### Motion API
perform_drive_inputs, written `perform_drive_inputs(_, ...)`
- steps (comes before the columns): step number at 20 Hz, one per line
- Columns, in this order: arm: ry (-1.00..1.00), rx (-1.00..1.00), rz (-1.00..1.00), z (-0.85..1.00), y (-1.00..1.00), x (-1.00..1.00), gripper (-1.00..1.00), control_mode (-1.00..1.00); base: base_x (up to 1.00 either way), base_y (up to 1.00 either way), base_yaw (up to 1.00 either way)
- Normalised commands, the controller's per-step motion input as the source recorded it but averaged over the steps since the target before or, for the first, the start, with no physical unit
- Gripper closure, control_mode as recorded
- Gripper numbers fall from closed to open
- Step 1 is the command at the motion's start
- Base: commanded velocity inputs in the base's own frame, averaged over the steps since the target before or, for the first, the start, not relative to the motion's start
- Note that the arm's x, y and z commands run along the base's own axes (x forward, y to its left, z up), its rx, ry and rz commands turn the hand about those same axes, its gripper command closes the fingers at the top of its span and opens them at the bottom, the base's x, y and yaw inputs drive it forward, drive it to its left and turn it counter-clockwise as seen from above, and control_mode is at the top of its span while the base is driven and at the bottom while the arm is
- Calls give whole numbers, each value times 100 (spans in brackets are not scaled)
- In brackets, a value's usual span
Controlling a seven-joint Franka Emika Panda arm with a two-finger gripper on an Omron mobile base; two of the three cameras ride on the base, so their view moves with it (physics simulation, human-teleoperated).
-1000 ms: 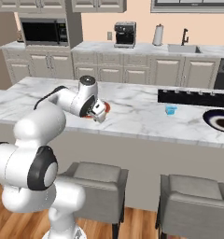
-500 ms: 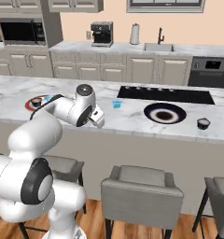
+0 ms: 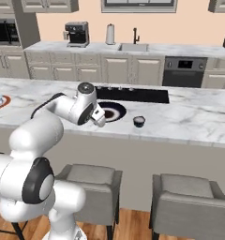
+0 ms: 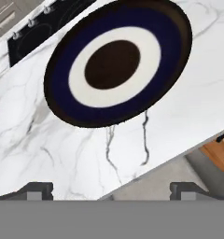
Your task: Place two yogurt containers on each plate.
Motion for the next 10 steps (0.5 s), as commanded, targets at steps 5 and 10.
perform_drive_inputs(5, 0, 0, 0, 0, 0, 0, -100, 100, 73, -51, 0)
perform_drive_inputs(10, 0, 0, 0, 0, 0, 0, -100, 100, 79, -1, 7)
